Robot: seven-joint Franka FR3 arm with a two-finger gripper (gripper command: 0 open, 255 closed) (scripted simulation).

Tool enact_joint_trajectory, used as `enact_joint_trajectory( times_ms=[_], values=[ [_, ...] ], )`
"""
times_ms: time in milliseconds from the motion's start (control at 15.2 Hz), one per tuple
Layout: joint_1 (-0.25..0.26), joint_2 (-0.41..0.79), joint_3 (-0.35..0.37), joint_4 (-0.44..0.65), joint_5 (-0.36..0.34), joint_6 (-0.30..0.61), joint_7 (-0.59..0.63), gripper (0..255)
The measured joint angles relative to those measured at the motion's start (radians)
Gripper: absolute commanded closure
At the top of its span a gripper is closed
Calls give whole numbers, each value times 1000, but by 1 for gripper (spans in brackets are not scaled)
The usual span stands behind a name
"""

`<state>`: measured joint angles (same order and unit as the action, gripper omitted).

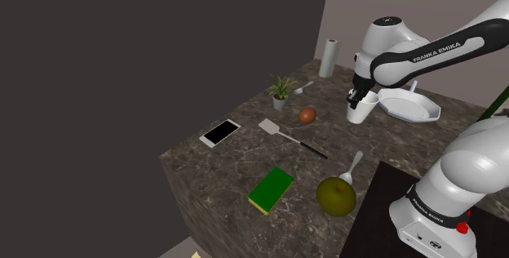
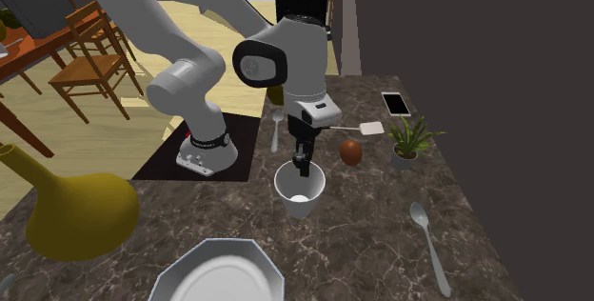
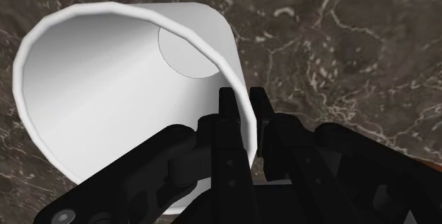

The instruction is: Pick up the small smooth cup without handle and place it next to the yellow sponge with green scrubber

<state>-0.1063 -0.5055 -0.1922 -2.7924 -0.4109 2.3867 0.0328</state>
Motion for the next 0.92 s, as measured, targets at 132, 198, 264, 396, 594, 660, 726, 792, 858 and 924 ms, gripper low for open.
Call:
enact_joint_trajectory(
  times_ms=[132, 198, 264, 396, 594, 660, 726, 792, 858, 924],
  values=[
    [0, 0, 0, 0, 0, 0, 0, 255],
    [0, 0, 0, 0, 0, 0, 0, 255],
    [0, 0, 0, 0, 0, 0, 0, 255],
    [3, -12, 1, 9, 6, -21, -5, 255],
    [8, -39, 4, 30, 19, -68, -18, 255],
    [9, -49, 3, 36, 22, -83, -24, 255],
    [12, -57, 6, 45, 27, -100, -26, 255],
    [13, -65, 6, 55, 31, -118, -31, 255],
    [15, -74, 8, 61, 35, -133, -34, 255],
    [15, -82, 8, 66, 37, -146, -38, 255]
  ],
)
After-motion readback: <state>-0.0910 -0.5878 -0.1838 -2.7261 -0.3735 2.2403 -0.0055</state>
